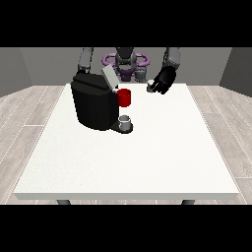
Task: Insert the coffee pod into the coffee machine and close the lid
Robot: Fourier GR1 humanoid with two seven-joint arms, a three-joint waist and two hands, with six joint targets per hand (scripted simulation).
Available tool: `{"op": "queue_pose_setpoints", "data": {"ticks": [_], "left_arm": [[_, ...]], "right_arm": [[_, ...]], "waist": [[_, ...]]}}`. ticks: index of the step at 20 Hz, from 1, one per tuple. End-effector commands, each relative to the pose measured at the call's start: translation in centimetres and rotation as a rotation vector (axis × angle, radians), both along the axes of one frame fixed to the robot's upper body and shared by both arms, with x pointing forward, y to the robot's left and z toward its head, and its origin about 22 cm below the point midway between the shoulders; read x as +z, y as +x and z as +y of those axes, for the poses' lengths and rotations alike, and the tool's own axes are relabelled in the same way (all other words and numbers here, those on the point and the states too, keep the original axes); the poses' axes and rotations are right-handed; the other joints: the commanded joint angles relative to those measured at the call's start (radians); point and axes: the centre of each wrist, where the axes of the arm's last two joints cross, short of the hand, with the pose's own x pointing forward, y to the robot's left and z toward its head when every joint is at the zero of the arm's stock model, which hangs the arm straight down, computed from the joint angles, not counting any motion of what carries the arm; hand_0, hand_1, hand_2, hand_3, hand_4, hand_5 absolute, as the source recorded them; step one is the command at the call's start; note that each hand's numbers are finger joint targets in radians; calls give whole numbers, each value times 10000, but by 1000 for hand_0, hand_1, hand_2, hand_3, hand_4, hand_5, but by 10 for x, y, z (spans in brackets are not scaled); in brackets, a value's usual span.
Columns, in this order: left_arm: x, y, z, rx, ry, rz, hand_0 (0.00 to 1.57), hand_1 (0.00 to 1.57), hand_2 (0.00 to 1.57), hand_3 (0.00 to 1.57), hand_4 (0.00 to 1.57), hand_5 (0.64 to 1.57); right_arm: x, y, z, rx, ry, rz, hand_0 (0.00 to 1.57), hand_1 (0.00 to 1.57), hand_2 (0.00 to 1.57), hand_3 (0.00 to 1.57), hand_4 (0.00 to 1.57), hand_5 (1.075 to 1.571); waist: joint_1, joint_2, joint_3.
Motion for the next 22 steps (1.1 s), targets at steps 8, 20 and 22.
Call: {"op": "queue_pose_setpoints", "data": {"ticks": [8,20,22], "left_arm": [[36,12,-38,-578,-186,-520,1340,1340,1372,1351,562,1571],[149,30,12,936,-1145,-1298,1174,1174,1254,1266,479,1571],[150,31,0,821,-780,-1422,1203,1203,1267,1262,487,1571]], "right_arm": [[7,6,23,389,145,-362,0,0,0,0,0,1571],[51,15,26,1468,363,-1561,0,0,0,0,0,1571],[59,23,21,1257,307,-1871,0,0,0,0,0,1571]], "waist": [[-437,-122,-6],[-2026,535,-8],[-1756,784,-5]]}}
